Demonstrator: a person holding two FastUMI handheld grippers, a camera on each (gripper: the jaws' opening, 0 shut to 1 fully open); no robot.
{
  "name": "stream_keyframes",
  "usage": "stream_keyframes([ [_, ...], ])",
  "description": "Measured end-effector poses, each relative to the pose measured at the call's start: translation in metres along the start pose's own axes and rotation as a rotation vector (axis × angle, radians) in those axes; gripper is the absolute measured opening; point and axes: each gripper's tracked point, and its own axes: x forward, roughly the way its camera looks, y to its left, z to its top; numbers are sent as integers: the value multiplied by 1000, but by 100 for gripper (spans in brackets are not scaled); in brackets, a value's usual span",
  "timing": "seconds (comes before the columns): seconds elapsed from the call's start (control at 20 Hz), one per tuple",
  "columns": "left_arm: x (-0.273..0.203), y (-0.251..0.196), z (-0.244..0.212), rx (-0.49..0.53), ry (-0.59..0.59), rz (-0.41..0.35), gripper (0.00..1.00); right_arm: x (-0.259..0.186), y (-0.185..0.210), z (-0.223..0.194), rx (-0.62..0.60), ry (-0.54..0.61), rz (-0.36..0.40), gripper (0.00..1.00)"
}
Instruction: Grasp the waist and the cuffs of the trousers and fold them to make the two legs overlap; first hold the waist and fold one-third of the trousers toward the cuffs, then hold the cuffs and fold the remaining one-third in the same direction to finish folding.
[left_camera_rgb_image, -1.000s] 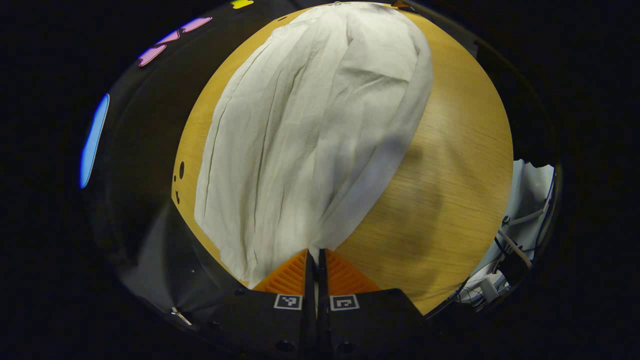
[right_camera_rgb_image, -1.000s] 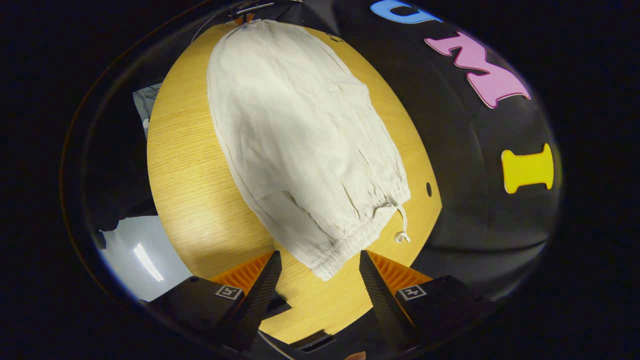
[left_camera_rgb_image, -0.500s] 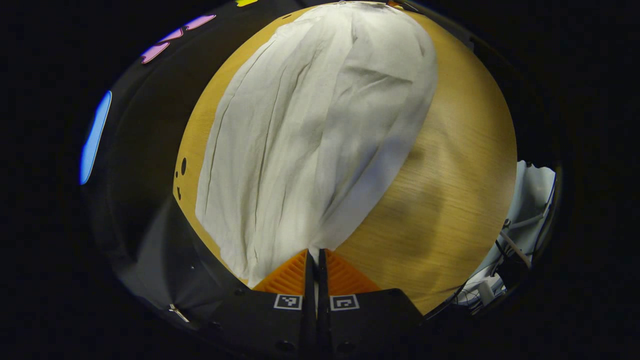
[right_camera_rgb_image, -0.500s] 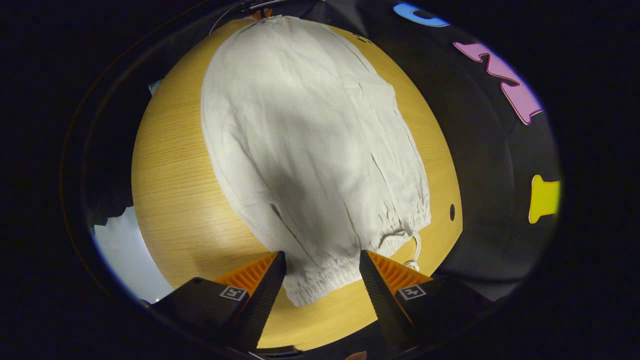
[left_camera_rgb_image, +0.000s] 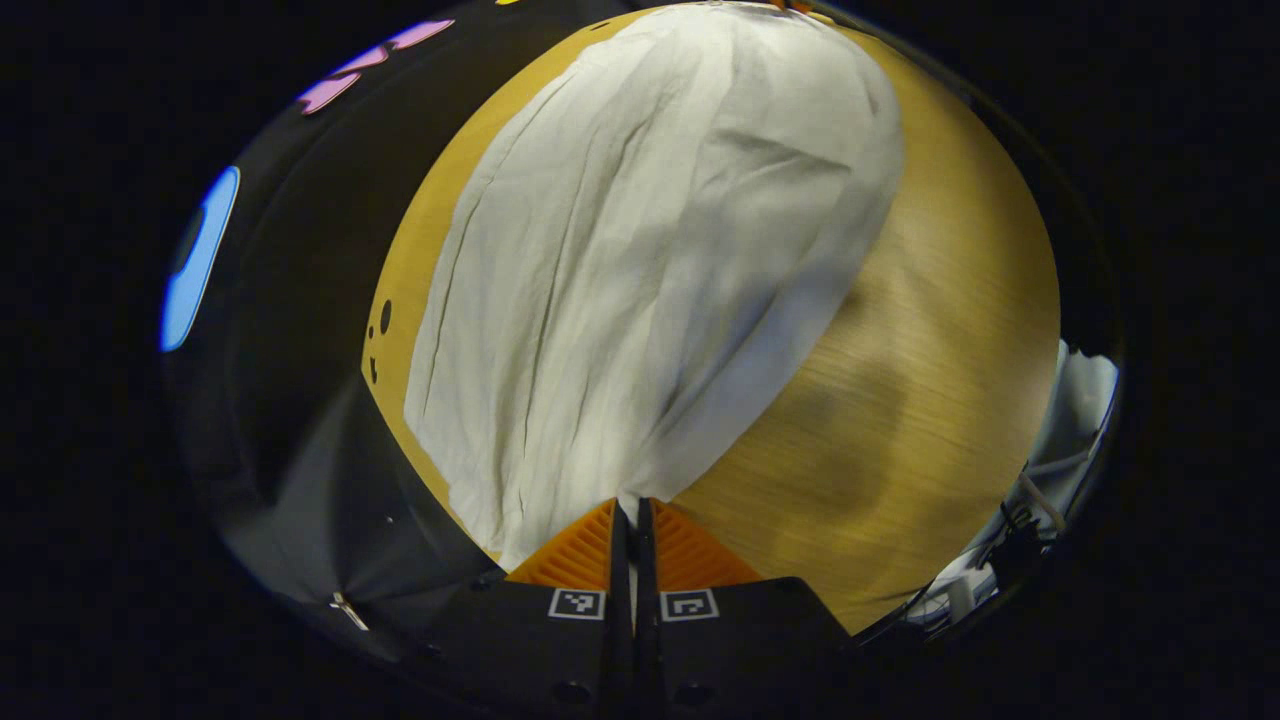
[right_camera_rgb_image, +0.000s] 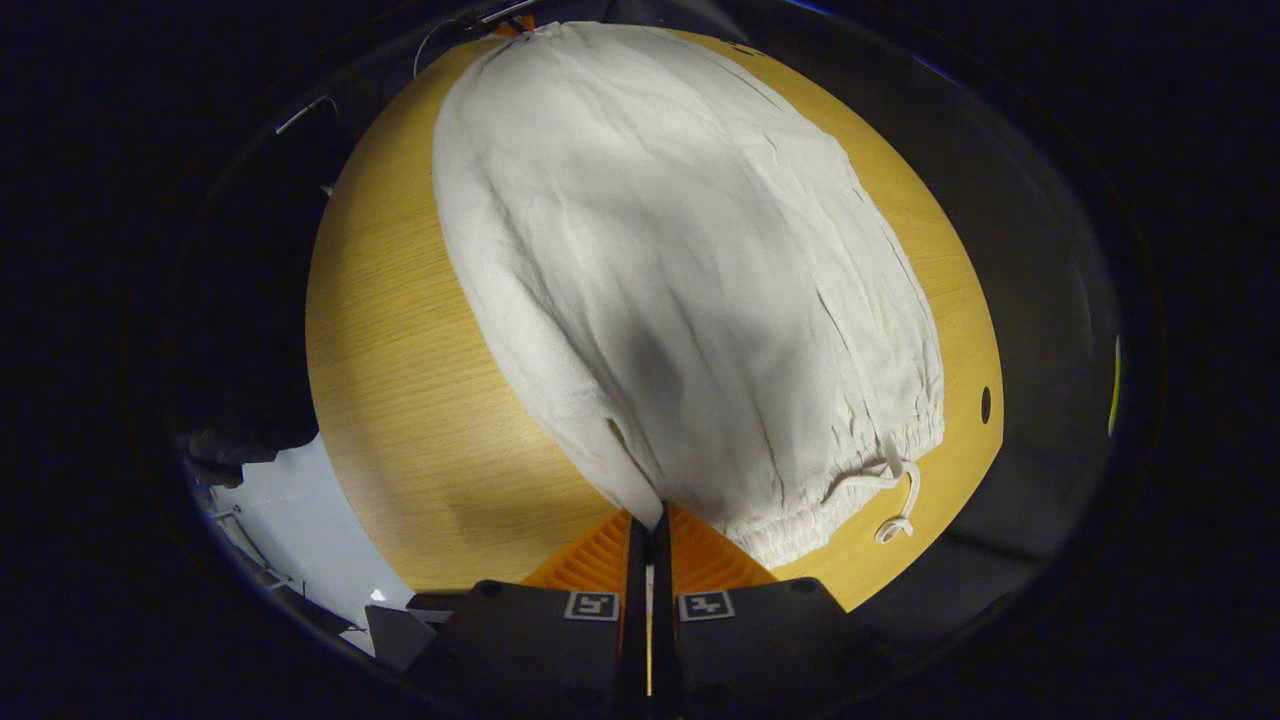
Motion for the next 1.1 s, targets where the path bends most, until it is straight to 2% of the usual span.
stream_keyframes([
  [0.1, 0, 2, 2, -72, 7, 7, 6, -1, -2, 2, 75, -22, -34, 5],
  [0.15, 0, 3, 2, -122, 10, 8, 6, -6, -6, 6, 124, -45, -60, 0],
  [0.2, 0, 5, 2, -177, 10, 12, 6, -12, -9, 11, 176, -71, -86, 5],
  [0.4, -2, 14, 10, -381, -2, 67, 6, -47, -37, 28, 381, -182, -214, 5],
  [0.6, -14, 35, 23, -552, -4, 115, 6, -68, -67, 41, 571, -266, -302, 5],
  [0.9, -14, 85, 41, -800, -58, 152, 6, -91, -126, 61, 754, -384, -415, 5],
  [1.1, -6, 124, 64, -816, -73, 194, 6, -81, -165, 67, 858, -413, -448, 5],
])
